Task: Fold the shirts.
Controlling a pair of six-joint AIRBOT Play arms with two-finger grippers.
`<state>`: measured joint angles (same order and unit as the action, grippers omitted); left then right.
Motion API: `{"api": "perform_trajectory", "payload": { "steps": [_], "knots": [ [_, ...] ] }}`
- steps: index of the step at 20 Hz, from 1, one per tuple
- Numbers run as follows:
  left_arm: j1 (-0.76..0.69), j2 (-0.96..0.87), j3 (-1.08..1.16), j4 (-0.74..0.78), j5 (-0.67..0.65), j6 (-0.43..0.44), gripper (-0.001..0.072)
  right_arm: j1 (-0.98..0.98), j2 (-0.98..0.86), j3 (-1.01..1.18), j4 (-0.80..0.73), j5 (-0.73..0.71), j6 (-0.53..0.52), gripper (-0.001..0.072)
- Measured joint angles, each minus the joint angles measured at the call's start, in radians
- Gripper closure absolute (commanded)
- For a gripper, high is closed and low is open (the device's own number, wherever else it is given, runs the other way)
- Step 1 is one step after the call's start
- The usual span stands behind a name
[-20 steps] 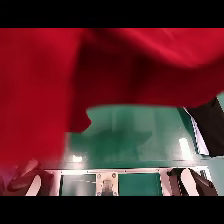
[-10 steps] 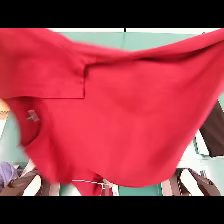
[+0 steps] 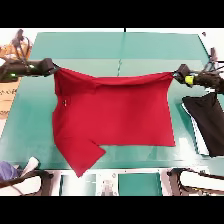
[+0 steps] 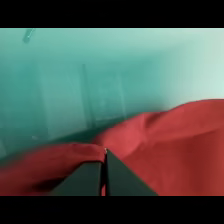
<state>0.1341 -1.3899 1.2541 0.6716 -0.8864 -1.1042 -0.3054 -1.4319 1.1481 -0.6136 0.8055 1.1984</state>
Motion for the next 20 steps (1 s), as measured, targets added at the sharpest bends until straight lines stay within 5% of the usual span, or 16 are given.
{"api": "perform_trajectory", "payload": {
  "steps": [11,20],
  "knots": [
    [-0.014,-0.158,0.217,-0.037,0.2,0.013,0.0685,0.012,-0.244,0.295,0.03,-0.026,-0.024,0.0696],
    [-0.014,-0.166,0.212,0.146,0.009,-0.051,0.0685,-0.001,-0.253,0.313,-0.047,0.113,-0.019,0.0699]
  ]
}}
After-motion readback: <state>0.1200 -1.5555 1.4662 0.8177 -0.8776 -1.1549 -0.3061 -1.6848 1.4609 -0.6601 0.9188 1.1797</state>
